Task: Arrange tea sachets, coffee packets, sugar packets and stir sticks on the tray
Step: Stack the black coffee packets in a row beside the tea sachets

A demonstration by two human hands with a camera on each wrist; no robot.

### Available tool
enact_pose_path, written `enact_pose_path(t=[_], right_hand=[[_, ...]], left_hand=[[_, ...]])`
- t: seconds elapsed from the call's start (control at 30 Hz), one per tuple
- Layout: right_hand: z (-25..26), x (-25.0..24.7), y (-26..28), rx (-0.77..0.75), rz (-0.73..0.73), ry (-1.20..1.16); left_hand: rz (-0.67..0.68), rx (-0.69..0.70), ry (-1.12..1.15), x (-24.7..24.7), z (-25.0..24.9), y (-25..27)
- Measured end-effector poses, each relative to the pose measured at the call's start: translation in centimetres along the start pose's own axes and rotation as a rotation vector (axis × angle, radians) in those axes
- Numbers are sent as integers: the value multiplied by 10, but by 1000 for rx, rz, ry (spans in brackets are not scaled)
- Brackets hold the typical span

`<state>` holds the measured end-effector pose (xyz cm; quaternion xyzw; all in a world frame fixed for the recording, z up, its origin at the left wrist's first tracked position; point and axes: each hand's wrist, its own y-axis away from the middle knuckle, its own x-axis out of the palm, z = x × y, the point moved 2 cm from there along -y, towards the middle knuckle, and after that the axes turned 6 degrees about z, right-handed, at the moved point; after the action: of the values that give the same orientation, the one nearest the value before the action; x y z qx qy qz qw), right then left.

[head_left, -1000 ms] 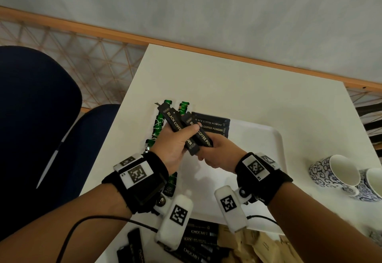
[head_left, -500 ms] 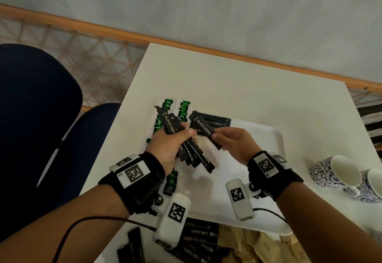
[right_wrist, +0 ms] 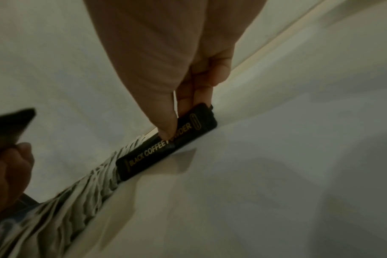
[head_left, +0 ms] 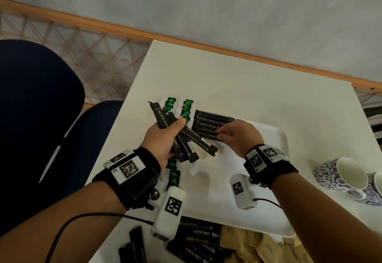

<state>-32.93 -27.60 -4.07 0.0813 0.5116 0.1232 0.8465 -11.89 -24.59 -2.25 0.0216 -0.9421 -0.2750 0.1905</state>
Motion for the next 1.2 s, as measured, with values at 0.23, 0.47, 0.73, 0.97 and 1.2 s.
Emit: enact_pose_path(t=[0.23, 0.47, 0.73, 0.97, 1.2], right_hand=[[-1, 1, -6, -17, -29, 36], [2, -3, -1, -62, -76, -22], [37, -9, 26, -63, 292, -431], [26, -13, 30, -143, -45, -382], [25, -14, 34, -290, -132, -207]], left_hand=[[3, -22, -6, 0, 4, -1], [-5, -28, 9, 4, 5, -3], [12, 11, -15, 13, 8, 0], [56, -21, 4, 13, 4, 4], [62, -20, -39, 12, 4, 5]])
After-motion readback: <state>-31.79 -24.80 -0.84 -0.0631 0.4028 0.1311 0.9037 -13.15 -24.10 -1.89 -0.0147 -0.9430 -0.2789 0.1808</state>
